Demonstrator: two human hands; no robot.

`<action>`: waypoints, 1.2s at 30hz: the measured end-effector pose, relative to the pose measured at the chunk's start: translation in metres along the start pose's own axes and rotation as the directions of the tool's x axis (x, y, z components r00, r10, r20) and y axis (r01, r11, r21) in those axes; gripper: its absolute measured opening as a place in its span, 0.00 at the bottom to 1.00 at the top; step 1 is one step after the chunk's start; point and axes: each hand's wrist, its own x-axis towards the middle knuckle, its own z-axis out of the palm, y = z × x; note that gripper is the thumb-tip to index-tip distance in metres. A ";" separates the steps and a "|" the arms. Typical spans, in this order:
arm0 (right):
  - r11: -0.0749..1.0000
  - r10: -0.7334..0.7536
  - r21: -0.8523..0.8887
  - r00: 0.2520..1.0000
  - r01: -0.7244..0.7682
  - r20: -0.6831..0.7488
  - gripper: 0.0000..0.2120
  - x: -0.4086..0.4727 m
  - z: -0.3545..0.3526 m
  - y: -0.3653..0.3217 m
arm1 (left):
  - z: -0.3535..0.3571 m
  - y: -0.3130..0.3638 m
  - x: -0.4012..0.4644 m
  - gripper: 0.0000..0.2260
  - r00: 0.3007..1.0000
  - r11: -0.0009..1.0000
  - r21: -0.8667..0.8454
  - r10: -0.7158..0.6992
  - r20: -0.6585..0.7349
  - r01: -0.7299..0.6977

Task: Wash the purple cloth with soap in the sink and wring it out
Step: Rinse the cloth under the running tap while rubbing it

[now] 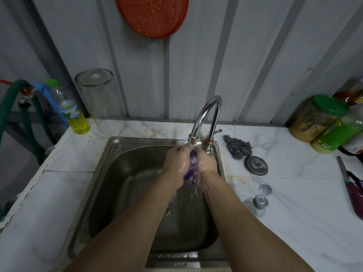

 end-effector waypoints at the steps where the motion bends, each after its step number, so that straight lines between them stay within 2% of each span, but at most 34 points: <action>1: 0.996 0.073 0.052 0.997 -0.075 0.032 0.11 0.002 -0.001 0.001 | 0.000 -0.002 0.000 0.11 1.000 1.000 0.013 0.009 -0.018 -0.009; 3: 0.989 0.109 0.093 0.992 -0.114 0.057 0.13 0.001 -0.003 0.005 | 0.000 -0.006 -0.001 0.10 0.998 1.000 -0.018 -0.010 -0.061 0.009; 4: 0.990 0.071 0.119 0.996 -0.076 0.051 0.15 0.000 -0.004 0.008 | 0.000 -0.006 -0.001 0.10 0.997 0.998 -0.053 -0.028 -0.079 0.024; 6: 0.982 -0.067 0.177 0.997 0.060 0.035 0.20 -0.008 -0.006 0.017 | -0.002 -0.003 0.000 0.11 0.995 0.990 -0.127 -0.065 -0.080 0.054; 8: 0.953 -0.225 0.226 0.971 0.202 0.080 0.20 -0.024 -0.007 0.025 | -0.005 0.001 0.004 0.11 0.995 0.988 -0.144 -0.069 -0.067 0.059; 12: 0.870 -0.493 0.134 0.842 0.474 0.220 0.22 -0.047 -0.012 0.035 | -0.006 0.005 0.009 0.09 0.988 0.993 -0.059 -0.113 -0.104 0.107; 14: 0.822 -0.567 0.095 0.791 0.562 0.228 0.18 -0.045 -0.011 0.036 | -0.004 0.003 0.006 0.08 0.990 0.989 -0.051 -0.139 -0.037 0.137; 16: 0.788 -0.615 0.108 0.777 0.606 0.136 0.11 -0.039 -0.008 0.034 | -0.002 -0.003 0.003 0.10 0.996 0.997 -0.017 -0.073 -0.042 0.072; 19: 0.807 -0.579 0.084 0.811 0.585 -0.081 0.05 -0.030 -0.001 0.026 | 0.002 -0.008 0.002 0.08 0.993 1.000 -0.012 0.021 -0.113 -0.022; 22: 0.859 -0.474 0.156 0.872 0.488 -0.123 0.07 -0.022 0.005 0.020 | 0.005 -0.007 0.003 0.12 0.984 0.994 -0.042 0.089 -0.152 -0.097; 25: 0.902 -0.282 0.281 0.941 0.327 -0.189 0.08 -0.020 0.013 0.013 | 0.005 -0.009 0.005 0.09 0.964 0.983 -0.009 0.175 -0.200 -0.181; 27: 0.920 -0.097 0.364 0.983 0.148 -0.155 0.09 -0.018 0.014 0.011 | 0.004 -0.008 0.005 0.11 0.951 0.971 0.033 0.238 -0.200 -0.236; 29: 0.904 0.066 0.427 0.997 -0.041 -0.045 0.15 -0.018 0.012 0.008 | 0.001 -0.008 0.004 0.11 0.946 0.967 0.056 0.254 -0.199 -0.248; 31: 0.855 0.137 0.498 0.989 -0.147 0.057 0.22 -0.017 0.008 0.003 | 0.000 -0.008 0.001 0.07 0.967 0.975 -0.085 0.191 -0.169 -0.207; 33: 0.799 0.147 0.574 0.984 -0.179 0.102 0.24 -0.018 0.009 -0.002 | -0.002 -0.012 -0.003 0.06 0.981 0.951 -0.244 0.170 -0.097 -0.189; 34: 0.797 0.117 0.586 0.989 -0.147 0.090 0.21 -0.020 0.010 -0.004 | -0.001 -0.016 -0.005 0.05 0.980 0.949 -0.247 0.187 -0.065 -0.197; 36: 0.834 0.017 0.552 1.000 -0.007 -0.013 0.10 -0.020 0.011 -0.001 | 0.001 -0.019 -0.007 0.04 0.977 0.953 -0.216 0.211 -0.025 -0.211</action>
